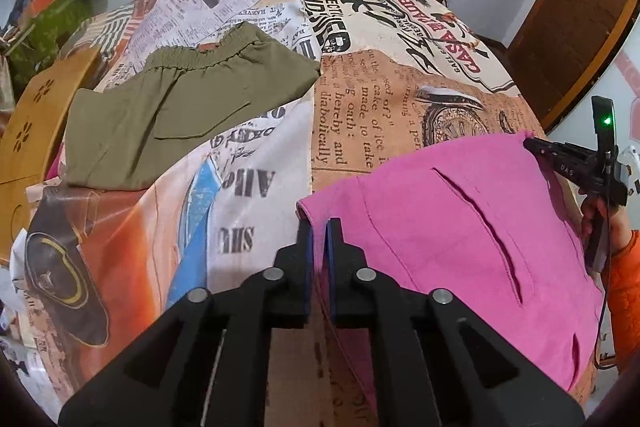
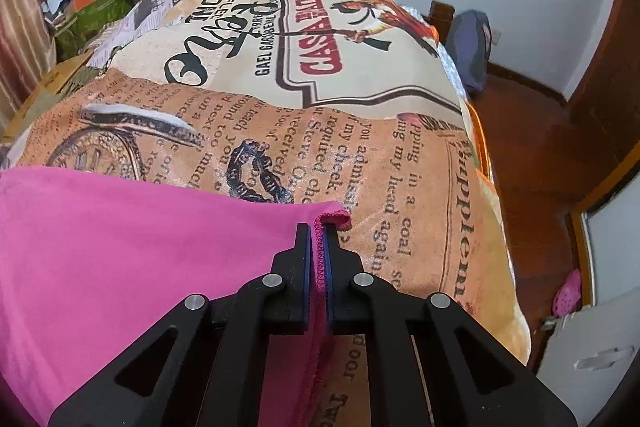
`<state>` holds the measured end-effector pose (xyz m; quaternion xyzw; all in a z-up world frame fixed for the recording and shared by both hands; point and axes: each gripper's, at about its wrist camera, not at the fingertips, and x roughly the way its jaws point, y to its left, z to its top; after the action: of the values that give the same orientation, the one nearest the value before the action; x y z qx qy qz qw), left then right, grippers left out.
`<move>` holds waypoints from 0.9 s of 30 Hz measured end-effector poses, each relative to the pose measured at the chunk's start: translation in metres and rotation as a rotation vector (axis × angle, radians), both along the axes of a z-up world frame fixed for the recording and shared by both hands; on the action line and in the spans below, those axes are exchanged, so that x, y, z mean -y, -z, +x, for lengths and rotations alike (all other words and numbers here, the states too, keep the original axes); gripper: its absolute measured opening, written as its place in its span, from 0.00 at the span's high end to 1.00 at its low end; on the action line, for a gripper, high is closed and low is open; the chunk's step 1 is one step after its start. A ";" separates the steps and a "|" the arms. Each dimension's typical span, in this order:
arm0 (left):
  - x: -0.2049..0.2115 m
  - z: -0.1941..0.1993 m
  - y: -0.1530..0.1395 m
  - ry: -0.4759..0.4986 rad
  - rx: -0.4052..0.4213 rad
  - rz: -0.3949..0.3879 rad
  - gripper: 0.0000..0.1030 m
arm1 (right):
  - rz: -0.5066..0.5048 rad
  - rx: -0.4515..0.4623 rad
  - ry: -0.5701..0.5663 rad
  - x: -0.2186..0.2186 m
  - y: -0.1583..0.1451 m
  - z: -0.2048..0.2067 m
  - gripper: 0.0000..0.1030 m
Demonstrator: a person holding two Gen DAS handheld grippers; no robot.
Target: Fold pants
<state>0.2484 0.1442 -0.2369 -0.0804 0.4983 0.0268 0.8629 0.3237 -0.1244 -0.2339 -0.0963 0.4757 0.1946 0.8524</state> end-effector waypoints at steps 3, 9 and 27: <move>0.001 -0.007 -0.011 0.005 0.009 0.024 0.91 | 0.006 -0.024 0.029 0.005 -0.012 -0.001 0.84; 0.005 -0.031 -0.045 -0.006 0.063 0.047 0.82 | 0.029 0.054 0.007 0.016 -0.057 -0.035 0.76; 0.050 -0.140 -0.110 -0.006 0.207 0.051 0.28 | 0.173 0.294 -0.129 0.000 -0.167 -0.174 0.52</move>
<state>0.1084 0.0941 -0.1267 -0.0620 0.4054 0.0335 0.9114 0.1499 -0.1244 -0.0672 -0.0803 0.3203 0.2731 0.9035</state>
